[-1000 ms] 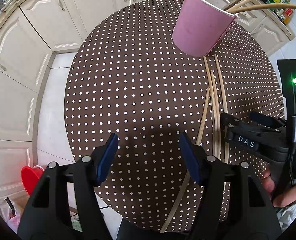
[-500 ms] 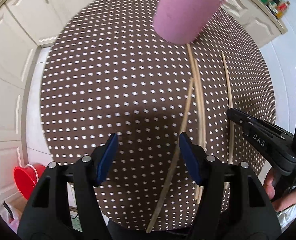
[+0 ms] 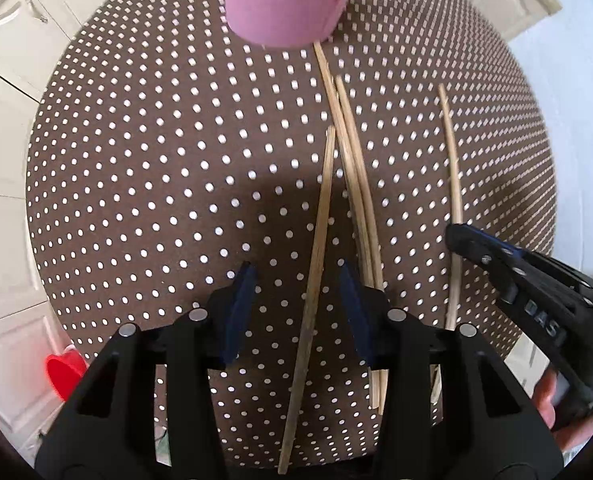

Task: Organize utensils
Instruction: 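Grasp a loose chopstick with the right gripper while the left gripper grasps another, then lift both held chopsticks up and carry them over the pink cup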

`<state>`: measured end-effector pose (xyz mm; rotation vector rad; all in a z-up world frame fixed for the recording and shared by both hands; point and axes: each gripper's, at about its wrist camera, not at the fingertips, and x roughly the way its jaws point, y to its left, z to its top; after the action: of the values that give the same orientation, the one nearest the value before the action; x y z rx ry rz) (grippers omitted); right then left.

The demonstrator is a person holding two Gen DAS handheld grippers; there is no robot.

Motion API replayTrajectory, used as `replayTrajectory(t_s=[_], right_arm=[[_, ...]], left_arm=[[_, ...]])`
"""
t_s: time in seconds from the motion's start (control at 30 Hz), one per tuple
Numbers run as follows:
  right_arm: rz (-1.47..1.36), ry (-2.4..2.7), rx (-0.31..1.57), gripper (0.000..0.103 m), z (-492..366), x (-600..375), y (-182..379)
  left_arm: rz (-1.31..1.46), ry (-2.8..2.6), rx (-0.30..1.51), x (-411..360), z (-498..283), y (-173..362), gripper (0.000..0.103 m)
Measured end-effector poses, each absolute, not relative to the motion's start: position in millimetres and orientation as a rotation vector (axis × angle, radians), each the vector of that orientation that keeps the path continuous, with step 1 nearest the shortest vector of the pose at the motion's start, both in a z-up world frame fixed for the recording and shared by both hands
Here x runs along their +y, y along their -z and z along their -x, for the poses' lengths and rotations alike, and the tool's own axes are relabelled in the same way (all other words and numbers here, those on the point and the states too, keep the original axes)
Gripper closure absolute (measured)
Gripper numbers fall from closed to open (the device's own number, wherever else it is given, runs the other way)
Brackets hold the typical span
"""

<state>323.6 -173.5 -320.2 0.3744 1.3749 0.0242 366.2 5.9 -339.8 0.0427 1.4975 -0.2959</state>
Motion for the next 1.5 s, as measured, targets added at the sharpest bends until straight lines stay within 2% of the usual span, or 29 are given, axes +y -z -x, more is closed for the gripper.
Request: replayTrajectory(t_s=[0.07, 0.17, 0.2, 0.3, 0.4, 0.5, 0.6, 0.63, 0.93, 1.5], right_arm=[[-0.394, -0.013, 1.39, 0.097, -321, -167, 328], [-0.379, 0.001, 1.401, 0.097, -319, -160, 328], [-0.364, 0.005, 1.408, 0.097, -320, -159, 328], [-0.339, 0.026, 1.403, 0.096, -322, -152, 323], [-0.287, 0.046, 1.387, 0.087, -341, -141, 325], [-0.259, 0.087, 1.375, 0.085, -353, -140, 327], [-0.2, 0.098, 1.334, 0.086, -369, -136, 322], [-0.175, 0.1, 1.317, 0.098, -371, -134, 323], [-0.312, 0.106, 1.236, 0.098, -371, -158, 311], [-0.339, -0.004, 0.907, 0.098, -366, -164, 206]], left_arm=[[-0.084, 0.298, 1.474, -3, -368, 340, 0.06], [-0.129, 0.276, 1.443, -8, -370, 340, 0.084], [-0.11, 0.294, 1.437, -6, -370, 340, 0.097], [-0.076, 0.302, 1.422, 5, -372, 338, 0.097], [-0.061, 0.286, 1.397, 21, -372, 331, 0.097], [-0.009, 0.29, 1.39, 44, -374, 323, 0.097], [0.02, 0.281, 1.37, 52, -377, 316, 0.097], [0.026, 0.28, 1.362, 61, -380, 312, 0.097], [0.078, 0.25, 1.282, 87, -398, 282, 0.097], [0.076, 0.211, 1.055, 69, -386, 207, 0.097]])
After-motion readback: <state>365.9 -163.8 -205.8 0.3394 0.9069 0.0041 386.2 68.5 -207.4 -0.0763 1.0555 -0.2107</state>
